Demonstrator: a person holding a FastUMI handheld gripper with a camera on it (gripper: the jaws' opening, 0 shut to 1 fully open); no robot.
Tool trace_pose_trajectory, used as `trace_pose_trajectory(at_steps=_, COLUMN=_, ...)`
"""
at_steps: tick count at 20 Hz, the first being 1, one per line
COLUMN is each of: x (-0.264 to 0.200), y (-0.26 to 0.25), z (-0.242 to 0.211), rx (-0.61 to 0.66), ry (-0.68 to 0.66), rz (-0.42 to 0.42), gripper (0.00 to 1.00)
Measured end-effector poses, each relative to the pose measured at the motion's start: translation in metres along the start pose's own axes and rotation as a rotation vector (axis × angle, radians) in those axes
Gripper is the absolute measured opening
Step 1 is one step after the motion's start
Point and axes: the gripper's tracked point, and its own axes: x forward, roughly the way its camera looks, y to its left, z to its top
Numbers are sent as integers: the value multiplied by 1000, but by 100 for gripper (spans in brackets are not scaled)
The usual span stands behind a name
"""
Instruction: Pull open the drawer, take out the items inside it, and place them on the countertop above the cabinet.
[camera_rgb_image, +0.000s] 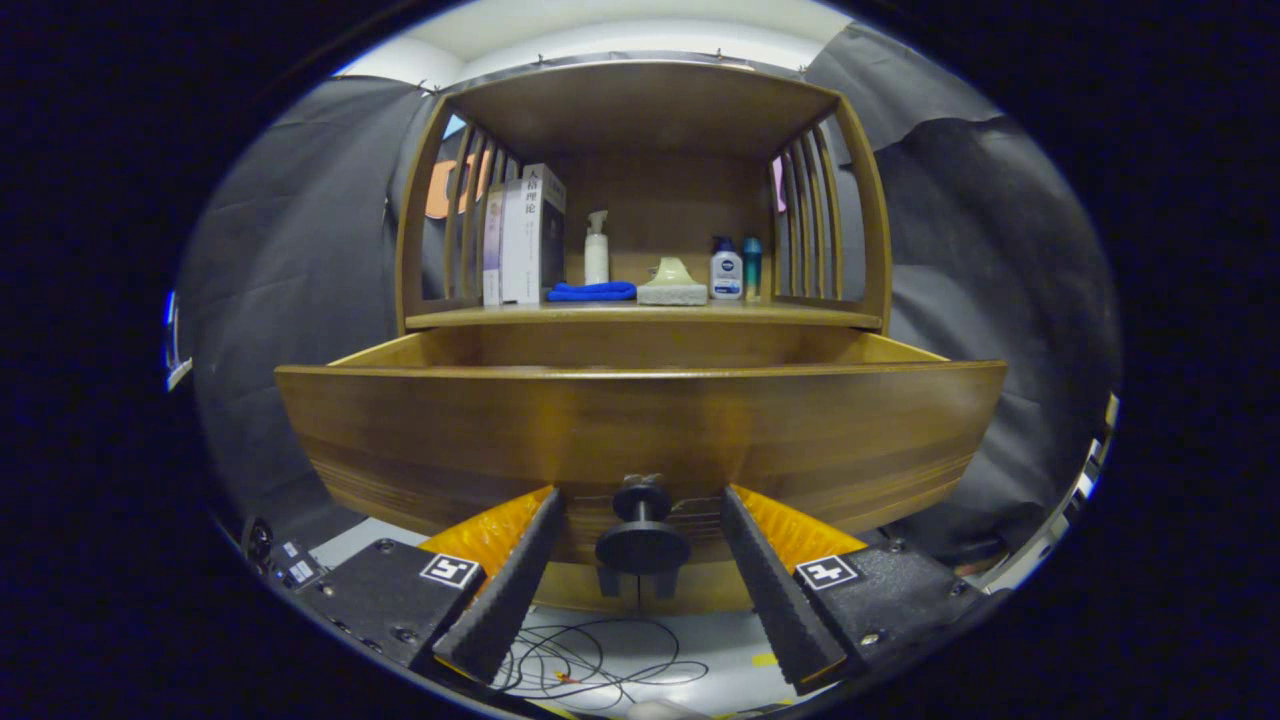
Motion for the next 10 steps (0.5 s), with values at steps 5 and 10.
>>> trace_pose_trajectory(at_steps=5, x=22, y=1, z=12, rx=3, ry=-7, rz=-1, gripper=100)
trace_pose_trajectory(at_steps=10, x=47, y=5, z=21, rx=1, ry=-5, rz=-5, gripper=100)
